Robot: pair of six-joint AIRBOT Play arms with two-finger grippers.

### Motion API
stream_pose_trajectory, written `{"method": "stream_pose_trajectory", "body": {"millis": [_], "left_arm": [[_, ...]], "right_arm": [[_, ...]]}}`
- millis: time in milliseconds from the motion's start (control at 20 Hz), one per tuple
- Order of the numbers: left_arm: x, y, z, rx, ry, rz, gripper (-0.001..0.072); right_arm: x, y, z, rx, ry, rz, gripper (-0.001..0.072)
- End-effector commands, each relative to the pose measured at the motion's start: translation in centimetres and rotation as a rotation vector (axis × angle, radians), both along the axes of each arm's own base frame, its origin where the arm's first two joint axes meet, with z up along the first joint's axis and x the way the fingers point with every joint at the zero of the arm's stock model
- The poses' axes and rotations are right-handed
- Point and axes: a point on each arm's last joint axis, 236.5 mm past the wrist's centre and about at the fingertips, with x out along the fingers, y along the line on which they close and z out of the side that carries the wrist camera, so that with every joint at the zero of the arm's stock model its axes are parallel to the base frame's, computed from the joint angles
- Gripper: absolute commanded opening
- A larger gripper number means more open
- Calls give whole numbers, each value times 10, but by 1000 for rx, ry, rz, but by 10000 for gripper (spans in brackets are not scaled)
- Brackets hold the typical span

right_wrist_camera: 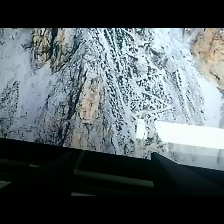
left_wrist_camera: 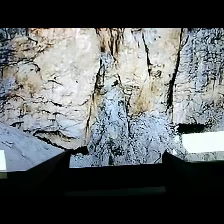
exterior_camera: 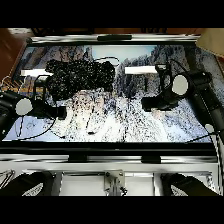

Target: Fold the shirts.

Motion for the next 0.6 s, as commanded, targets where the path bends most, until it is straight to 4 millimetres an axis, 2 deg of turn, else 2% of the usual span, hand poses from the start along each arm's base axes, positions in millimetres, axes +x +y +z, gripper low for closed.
{"method": "stream_pose_trajectory", "body": {"millis": [0,150,200,300,400,500,550], "left_arm": [[0,0,0,0,-1,0,677],[2,-4,1,-31,-6,37,677],[8,-8,4,-49,-35,37,677],[8,-8,3,-48,-33,38,677],[7,-8,3,-49,-29,39,676],[0,-26,3,-130,5,36,676],[6,-34,4,-150,-20,1,675]], "right_arm": [[11,3,3,12,-48,3,582],[14,3,18,-18,-86,126,582],[11,3,30,-25,-91,155,582],[5,-1,57,-32,-127,186,582],[-1,-15,84,-56,-206,172,582],[-7,-29,105,-86,-276,152,582],[-10,-33,112,-88,-298,146,582]]}}
